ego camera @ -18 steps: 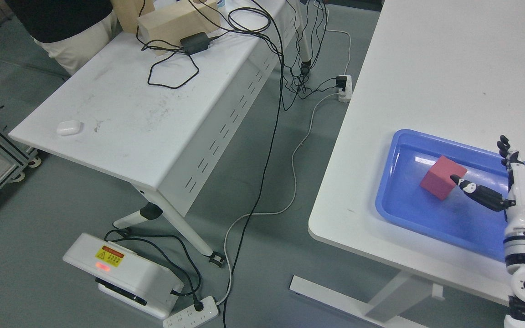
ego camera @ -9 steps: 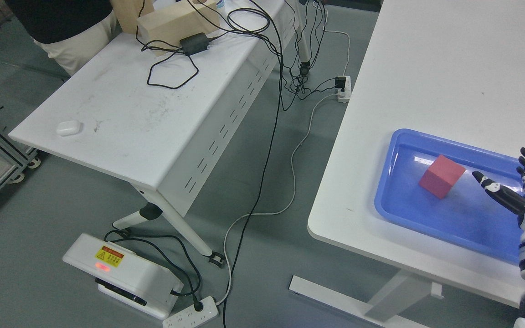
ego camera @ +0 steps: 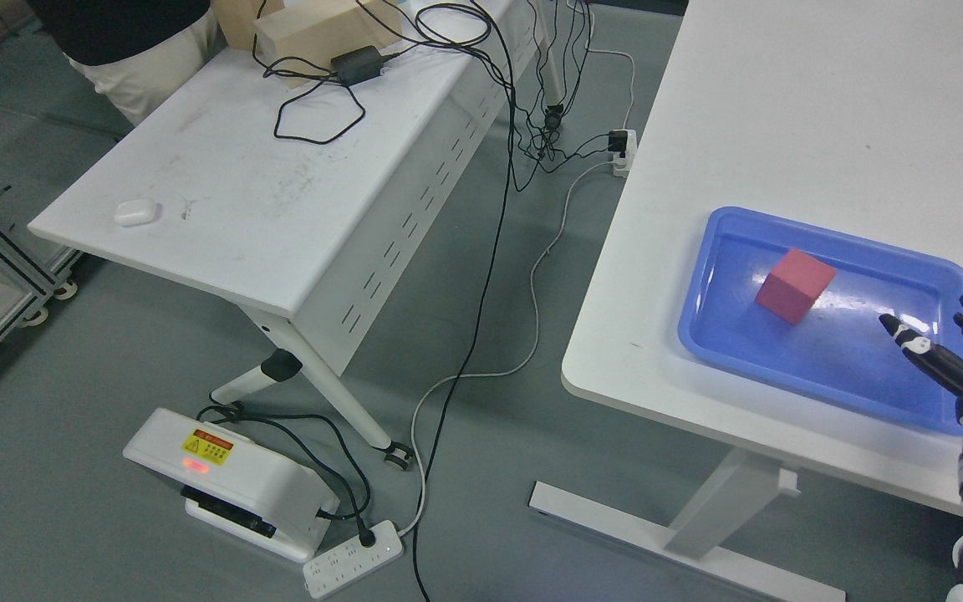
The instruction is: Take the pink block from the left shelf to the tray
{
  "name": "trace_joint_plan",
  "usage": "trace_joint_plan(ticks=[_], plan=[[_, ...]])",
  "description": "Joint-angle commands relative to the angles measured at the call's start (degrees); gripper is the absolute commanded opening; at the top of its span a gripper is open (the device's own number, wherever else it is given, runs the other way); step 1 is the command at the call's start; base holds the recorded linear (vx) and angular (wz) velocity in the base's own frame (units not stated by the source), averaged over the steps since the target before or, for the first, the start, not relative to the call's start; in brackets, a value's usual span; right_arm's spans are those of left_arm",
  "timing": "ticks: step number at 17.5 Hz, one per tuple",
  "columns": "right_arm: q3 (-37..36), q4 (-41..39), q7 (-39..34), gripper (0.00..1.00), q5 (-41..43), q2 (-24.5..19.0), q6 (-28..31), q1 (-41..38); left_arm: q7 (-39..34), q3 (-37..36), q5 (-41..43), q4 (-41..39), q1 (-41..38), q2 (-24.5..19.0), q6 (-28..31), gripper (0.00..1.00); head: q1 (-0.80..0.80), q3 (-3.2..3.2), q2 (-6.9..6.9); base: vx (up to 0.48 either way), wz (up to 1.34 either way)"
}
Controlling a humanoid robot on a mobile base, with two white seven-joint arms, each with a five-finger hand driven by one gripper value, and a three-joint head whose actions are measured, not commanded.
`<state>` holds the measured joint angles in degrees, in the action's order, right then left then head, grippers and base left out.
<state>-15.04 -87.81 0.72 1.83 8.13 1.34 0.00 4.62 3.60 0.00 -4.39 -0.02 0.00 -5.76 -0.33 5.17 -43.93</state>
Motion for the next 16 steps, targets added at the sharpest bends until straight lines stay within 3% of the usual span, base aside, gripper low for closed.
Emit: trace_joint_plan(ticks=[1,16], plan=[[-1.05,0.1,-0.02,1.0,0.64,-0.31,0.16,0.96,-0.04,0.0,0.09,-0.01,-0.5,-1.0,-0.04,1.0,0.0,0.0,0.0,-0.208,-0.11],[-0.96,0.36,-0.02,1.0,0.37,-0.58,0.25,1.14,-0.04,0.0,0.09,-0.01,-0.5,-1.0,-0.04,1.0,0.0,0.0,0.0,-0.087,-0.26]])
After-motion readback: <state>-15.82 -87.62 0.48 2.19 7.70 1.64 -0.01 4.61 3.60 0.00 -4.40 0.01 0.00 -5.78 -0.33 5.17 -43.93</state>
